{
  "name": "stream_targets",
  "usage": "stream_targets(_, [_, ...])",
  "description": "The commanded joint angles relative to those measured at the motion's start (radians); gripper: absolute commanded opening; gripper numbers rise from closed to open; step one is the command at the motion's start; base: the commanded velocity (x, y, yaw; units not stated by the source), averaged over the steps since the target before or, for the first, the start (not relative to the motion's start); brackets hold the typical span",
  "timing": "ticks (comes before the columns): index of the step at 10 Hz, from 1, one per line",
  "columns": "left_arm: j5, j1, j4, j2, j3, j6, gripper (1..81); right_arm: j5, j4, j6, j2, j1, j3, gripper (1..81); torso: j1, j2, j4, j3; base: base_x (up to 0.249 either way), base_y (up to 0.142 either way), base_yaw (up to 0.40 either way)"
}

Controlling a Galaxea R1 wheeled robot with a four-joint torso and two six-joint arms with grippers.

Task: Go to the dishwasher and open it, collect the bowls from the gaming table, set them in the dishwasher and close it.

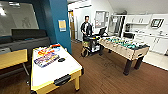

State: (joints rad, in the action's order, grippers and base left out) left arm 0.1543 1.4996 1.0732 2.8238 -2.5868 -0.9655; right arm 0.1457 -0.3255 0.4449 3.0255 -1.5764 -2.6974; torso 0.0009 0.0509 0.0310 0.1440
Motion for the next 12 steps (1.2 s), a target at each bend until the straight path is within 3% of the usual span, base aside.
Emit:
stream_targets(1, [-0.030,-0.037,0.011,-0.012,0.002,0.004,1.0,-0.048,-0.012,-0.005,0.005,0.029,0.007,1.0,0.000,0.000,0.000,0.000,0.000,0.000,-0.390])
stream_targets(12, [-0.024,-0.032,0.019,-0.009,0.000,0.005,1.0,-0.046,-0.013,-0.005,0.012,0.023,0.007,1.0,0.000,0.000,0.000,0.000,0.000,0.000,-0.390])
